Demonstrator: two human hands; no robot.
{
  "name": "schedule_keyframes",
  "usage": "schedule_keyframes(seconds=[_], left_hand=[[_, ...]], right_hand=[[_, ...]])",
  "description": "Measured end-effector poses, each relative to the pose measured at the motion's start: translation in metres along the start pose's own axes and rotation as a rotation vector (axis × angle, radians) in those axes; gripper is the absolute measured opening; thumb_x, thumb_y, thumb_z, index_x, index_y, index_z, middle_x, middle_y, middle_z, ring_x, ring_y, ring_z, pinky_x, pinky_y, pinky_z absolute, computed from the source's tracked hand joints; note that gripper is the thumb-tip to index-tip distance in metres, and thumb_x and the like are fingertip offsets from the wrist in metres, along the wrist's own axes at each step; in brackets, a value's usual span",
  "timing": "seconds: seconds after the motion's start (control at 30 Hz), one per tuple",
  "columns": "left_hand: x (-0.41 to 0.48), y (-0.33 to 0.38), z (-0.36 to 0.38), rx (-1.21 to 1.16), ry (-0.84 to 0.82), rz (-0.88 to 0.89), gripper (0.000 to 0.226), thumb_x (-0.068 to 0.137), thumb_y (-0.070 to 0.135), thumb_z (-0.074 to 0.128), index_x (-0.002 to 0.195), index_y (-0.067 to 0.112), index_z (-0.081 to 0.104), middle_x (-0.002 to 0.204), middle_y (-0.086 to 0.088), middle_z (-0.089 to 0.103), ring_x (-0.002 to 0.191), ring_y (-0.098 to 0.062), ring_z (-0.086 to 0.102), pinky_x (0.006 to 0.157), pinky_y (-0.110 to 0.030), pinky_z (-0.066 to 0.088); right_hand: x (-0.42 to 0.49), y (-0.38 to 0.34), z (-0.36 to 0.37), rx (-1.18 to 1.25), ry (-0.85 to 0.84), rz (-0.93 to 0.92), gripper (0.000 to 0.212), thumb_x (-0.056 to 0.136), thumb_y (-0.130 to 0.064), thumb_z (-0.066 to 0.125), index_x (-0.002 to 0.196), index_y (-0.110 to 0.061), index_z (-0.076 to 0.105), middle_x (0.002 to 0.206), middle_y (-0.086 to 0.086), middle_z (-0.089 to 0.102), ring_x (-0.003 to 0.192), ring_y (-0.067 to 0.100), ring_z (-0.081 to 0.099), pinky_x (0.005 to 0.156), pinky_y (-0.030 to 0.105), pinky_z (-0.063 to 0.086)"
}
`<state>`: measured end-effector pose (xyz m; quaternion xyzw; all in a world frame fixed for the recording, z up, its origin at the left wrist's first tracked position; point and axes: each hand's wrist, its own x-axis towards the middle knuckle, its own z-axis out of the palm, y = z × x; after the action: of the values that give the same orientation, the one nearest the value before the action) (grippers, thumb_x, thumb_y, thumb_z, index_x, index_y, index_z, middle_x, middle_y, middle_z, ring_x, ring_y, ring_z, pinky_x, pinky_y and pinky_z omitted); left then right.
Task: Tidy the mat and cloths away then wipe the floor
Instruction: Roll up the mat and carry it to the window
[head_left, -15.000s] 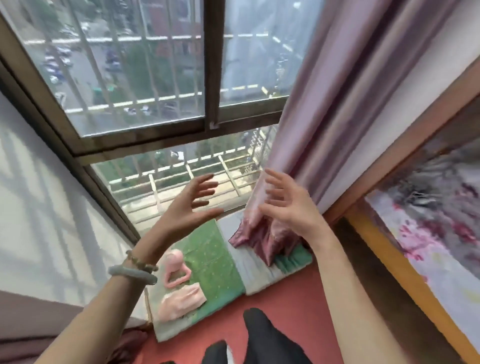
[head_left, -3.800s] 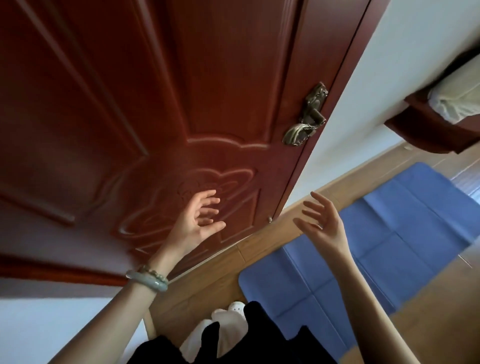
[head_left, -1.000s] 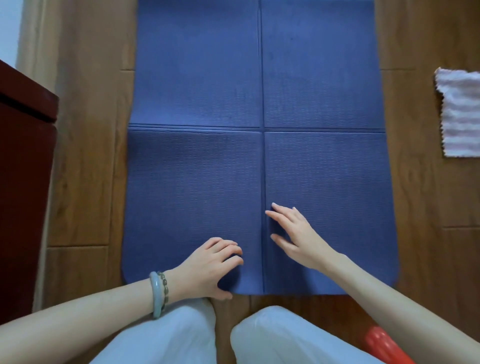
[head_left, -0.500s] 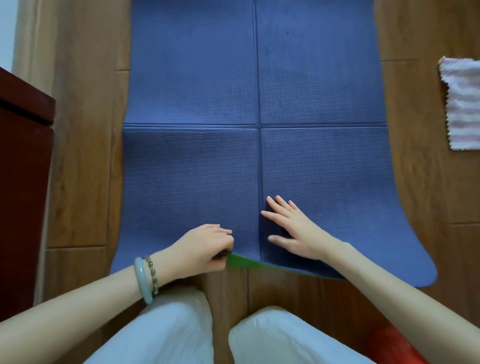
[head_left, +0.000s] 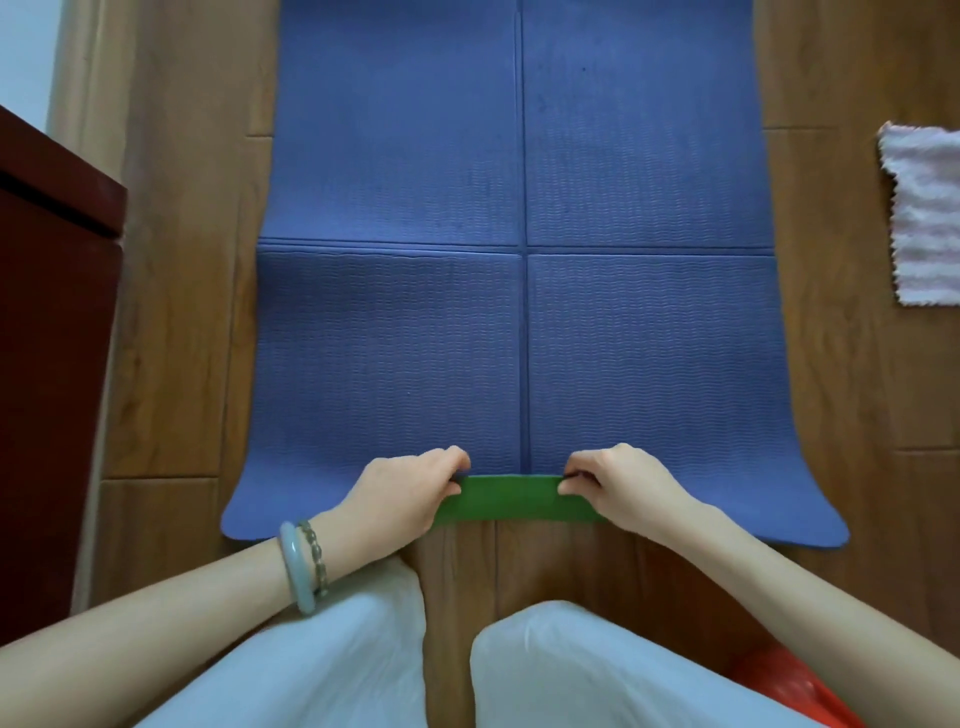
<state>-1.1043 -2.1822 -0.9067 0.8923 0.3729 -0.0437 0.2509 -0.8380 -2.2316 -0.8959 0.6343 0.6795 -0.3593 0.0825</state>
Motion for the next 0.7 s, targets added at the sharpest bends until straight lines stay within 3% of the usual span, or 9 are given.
schedule_keyframes(seconds=[0.07,0.13,0.2,0.3,0.47,0.53,0.63,0.7], left_hand=[[-0.004,-0.009,0.009,0.212,0.185,0.327,0.019,0.093,0.017,0.043,0.111,0.018,0.051,0.090,0.001,0.062,0.064,-0.017,0.058,0.045,-0.028,0.044],[-0.004,-0.019,0.016,0.315,0.303,0.605,0.017,0.094,0.011,0.047,0.107,0.013,0.058,0.107,-0.004,0.055,0.067,-0.018,0.054,0.053,-0.029,0.045],[0.000,-0.026,0.016,0.364,0.360,0.707,0.022,0.094,0.030,0.055,0.100,0.012,0.066,0.113,-0.005,0.050,0.073,-0.018,0.052,0.066,-0.030,0.043],[0.007,-0.028,0.018,0.506,0.356,0.693,0.045,0.085,0.053,0.058,0.098,0.012,0.068,0.109,-0.003,0.050,0.085,-0.019,0.046,0.080,-0.033,0.037],[0.001,-0.016,0.032,0.461,0.413,0.562,0.031,0.089,0.028,0.049,0.099,0.008,0.070,0.081,0.000,0.061,0.075,-0.019,0.047,0.075,-0.034,0.037],[-0.005,-0.012,0.039,0.419,0.410,0.450,0.031,0.090,0.027,0.049,0.103,0.008,0.070,0.080,0.000,0.063,0.068,-0.020,0.051,0.067,-0.034,0.036],[-0.008,-0.014,0.039,0.379,0.390,0.357,0.031,0.089,0.032,0.053,0.105,0.012,0.070,0.083,0.000,0.065,0.066,-0.020,0.053,0.059,-0.034,0.036],[-0.009,-0.018,0.037,0.380,0.374,0.368,0.036,0.088,0.039,0.057,0.111,0.013,0.067,0.088,-0.002,0.065,0.068,-0.021,0.051,0.057,-0.033,0.038]], right_hand=[[0.006,0.004,0.004,-0.074,0.032,-0.017,0.028,0.094,-0.045,0.047,0.104,-0.023,0.062,0.097,-0.003,0.069,0.095,0.022,0.061,0.068,0.031,0.039],[0.010,0.009,0.009,-0.109,0.020,-0.099,0.031,0.095,-0.046,0.044,0.105,-0.020,0.058,0.095,-0.002,0.068,0.092,0.022,0.061,0.064,0.030,0.035],[0.011,0.017,0.013,-0.097,0.047,-0.192,0.030,0.095,-0.046,0.041,0.100,-0.018,0.053,0.086,-0.002,0.067,0.079,0.023,0.063,0.058,0.029,0.035],[0.013,0.027,0.022,-0.180,0.281,-0.358,0.024,0.091,-0.043,0.043,0.082,-0.020,0.044,0.070,-0.003,0.056,0.055,0.020,0.056,0.040,0.026,0.032],[0.006,0.030,0.037,-0.397,0.679,-0.573,0.025,0.086,-0.023,0.066,0.066,-0.012,0.057,0.066,0.003,0.050,0.061,0.022,0.040,0.056,0.033,0.035],[-0.011,0.034,0.045,-0.453,0.702,-0.556,0.016,0.084,-0.023,0.066,0.078,-0.009,0.066,0.071,0.005,0.053,0.063,0.022,0.043,0.060,0.034,0.036],[-0.038,0.048,0.057,-0.540,0.560,-0.479,0.053,0.085,-0.040,0.058,0.119,0.001,0.059,0.101,0.009,0.052,0.079,0.025,0.047,0.072,0.036,0.035],[-0.044,0.056,0.058,-0.582,0.519,-0.435,0.059,0.086,-0.039,0.054,0.129,0.001,0.049,0.109,0.009,0.047,0.085,0.025,0.046,0.074,0.036,0.034]])
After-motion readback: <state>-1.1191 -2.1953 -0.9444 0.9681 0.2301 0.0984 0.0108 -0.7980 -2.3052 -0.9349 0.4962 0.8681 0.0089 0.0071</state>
